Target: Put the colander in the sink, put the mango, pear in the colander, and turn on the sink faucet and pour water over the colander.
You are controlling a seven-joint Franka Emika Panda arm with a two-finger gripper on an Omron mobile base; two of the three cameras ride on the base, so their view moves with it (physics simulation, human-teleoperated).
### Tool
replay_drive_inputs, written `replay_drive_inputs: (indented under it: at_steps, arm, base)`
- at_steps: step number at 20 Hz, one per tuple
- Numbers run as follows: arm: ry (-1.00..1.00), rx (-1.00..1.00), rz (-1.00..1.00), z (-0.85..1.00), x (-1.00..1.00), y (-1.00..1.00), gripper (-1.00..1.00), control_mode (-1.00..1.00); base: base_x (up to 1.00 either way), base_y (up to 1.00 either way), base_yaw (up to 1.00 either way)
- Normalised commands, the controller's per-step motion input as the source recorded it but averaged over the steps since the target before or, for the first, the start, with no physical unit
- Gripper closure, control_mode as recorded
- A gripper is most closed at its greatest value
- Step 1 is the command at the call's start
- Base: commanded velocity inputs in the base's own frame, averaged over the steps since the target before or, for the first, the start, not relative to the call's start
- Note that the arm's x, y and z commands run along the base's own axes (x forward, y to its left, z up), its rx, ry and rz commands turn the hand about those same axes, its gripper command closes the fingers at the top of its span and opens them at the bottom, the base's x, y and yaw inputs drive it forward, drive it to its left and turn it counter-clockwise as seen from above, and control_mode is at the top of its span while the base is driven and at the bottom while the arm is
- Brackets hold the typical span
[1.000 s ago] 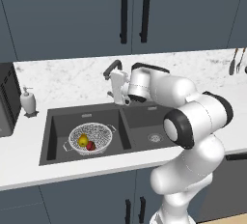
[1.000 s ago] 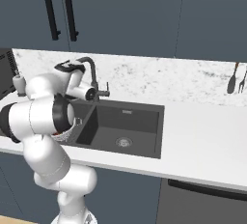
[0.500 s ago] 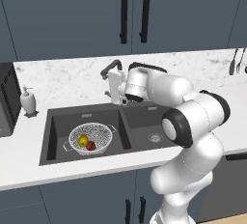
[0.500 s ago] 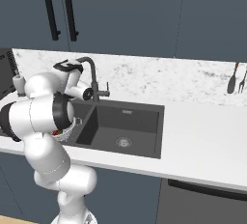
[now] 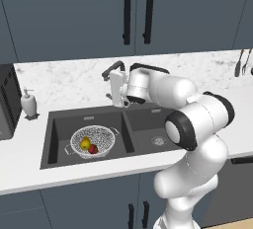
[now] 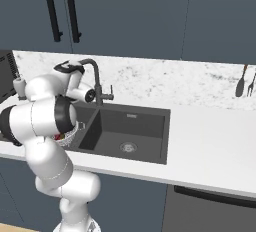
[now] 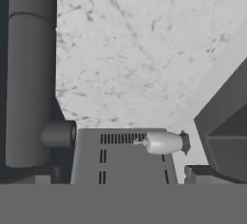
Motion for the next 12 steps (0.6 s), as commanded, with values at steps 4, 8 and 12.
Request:
replay_drive_inputs:
  at_steps: [4,8,12]
  arm:
    - [0.08,0.00,-0.01,-0.03,0.33,-0.16,-1.00,-1.00]
    - [0.08,0.00,-0.02,-0.03,0.38,-0.13,-1.00,-1.00]
    - [0.08,0.00,-0.02,-0.03,0.41,-0.16,-1.00,-1.00]
  base:
    - [0.00,0.00,0.00]
    - [0.00,0.00,0.00]
    - [0.00,0.00,0.00]
